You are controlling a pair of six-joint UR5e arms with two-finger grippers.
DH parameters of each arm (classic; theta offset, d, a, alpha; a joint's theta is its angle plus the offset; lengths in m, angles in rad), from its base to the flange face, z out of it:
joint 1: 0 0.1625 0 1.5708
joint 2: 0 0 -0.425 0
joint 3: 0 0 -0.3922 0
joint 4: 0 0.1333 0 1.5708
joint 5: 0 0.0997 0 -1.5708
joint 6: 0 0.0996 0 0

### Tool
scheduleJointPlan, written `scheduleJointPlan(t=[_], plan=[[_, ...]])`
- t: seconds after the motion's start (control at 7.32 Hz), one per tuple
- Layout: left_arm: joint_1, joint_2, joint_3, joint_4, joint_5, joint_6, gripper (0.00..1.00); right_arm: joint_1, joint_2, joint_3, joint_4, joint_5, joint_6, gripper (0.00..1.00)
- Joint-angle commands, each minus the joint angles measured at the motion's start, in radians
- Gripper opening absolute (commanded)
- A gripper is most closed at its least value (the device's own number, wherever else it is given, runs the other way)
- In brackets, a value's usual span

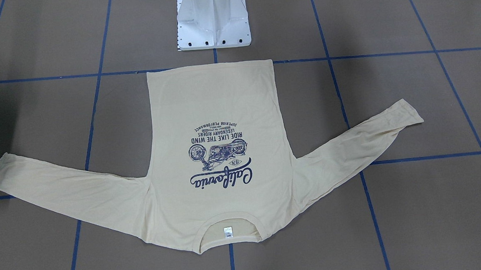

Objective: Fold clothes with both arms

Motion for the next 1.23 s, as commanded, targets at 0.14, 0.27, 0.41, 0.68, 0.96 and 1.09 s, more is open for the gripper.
scheduleJointPlan(t=[0.14, 0.27, 0.41, 0.68, 0.96, 1.09], plan=[[0.000, 0.002, -0.016, 0.000, 0.000, 0.000, 1.00, 0.060, -0.035, 0.207, -0.037, 0.088, 0.051, 0.00], [0.000, 0.002, -0.016, -0.001, -0.002, 0.001, 1.00, 0.034, -0.013, 0.308, -0.104, 0.082, 0.176, 0.00], [0.000, 0.003, -0.016, -0.001, -0.002, 0.003, 1.00, 0.002, 0.074, 0.346, -0.164, 0.081, 0.306, 0.00], [0.000, 0.006, -0.018, -0.001, -0.005, 0.003, 1.00, -0.111, 0.263, 0.358, -0.203, -0.021, 0.585, 0.00], [0.000, 0.008, -0.019, -0.001, -0.006, 0.004, 1.00, -0.280, 0.477, 0.334, -0.208, -0.235, 0.858, 0.00], [0.000, 0.009, -0.018, -0.001, -0.006, 0.004, 1.00, -0.346, 0.594, 0.267, -0.215, -0.342, 0.983, 0.00]])
